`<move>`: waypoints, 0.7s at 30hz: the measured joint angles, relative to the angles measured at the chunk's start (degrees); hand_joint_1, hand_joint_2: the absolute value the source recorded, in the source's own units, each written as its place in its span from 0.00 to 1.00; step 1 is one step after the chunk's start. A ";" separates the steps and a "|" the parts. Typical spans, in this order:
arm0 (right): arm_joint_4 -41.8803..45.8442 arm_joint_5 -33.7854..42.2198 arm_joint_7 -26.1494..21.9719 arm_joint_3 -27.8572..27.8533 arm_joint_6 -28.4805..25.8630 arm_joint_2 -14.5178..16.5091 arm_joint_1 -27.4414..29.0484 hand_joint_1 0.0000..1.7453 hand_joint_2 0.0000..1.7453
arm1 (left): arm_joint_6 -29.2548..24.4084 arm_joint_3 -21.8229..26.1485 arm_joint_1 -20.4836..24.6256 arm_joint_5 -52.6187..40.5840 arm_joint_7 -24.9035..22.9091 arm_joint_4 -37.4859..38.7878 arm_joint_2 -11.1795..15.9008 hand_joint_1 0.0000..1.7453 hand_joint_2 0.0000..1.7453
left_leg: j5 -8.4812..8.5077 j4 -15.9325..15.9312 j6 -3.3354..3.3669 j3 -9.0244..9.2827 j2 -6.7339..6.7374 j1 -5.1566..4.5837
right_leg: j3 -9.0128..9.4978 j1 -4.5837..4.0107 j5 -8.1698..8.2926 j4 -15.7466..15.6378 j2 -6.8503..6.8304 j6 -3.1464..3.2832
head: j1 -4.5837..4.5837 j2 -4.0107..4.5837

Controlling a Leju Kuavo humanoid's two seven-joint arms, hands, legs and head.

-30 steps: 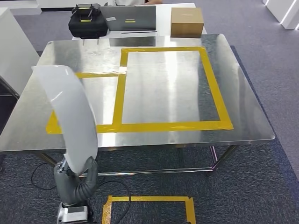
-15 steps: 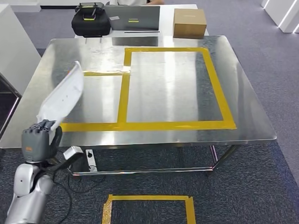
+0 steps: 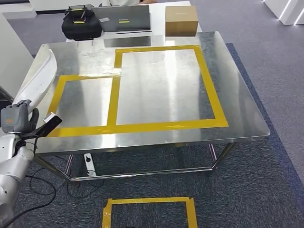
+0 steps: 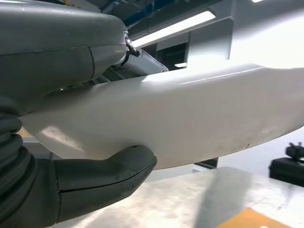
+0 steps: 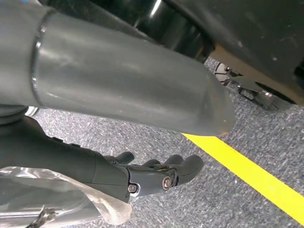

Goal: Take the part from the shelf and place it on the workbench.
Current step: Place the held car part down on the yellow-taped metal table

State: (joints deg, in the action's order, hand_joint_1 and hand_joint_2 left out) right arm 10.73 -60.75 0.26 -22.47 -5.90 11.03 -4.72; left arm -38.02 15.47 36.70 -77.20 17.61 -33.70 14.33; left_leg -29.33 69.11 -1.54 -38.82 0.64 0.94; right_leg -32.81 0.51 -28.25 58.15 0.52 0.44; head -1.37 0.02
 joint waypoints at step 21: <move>-0.02 -1.23 -0.09 -0.01 0.57 0.03 -0.72 0.00 0.00 | 1.85 -9.06 11.21 -2.33 0.70 6.60 -9.82 0.00 0.00 | 2.84 -10.53 1.31 4.17 -0.35 -0.47 | -2.29 -0.16 1.44 0.13 -0.46 -1.51 | 0.36 0.00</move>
State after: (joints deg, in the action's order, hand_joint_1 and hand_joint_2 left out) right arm 10.71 -61.98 0.18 -22.47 -5.33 11.06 -5.44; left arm -36.16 6.40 47.91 -79.53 18.32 -27.10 4.51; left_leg -26.49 58.58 -0.23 -34.65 0.29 0.47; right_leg -35.10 0.36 -26.81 58.28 0.06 -1.08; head -1.01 0.02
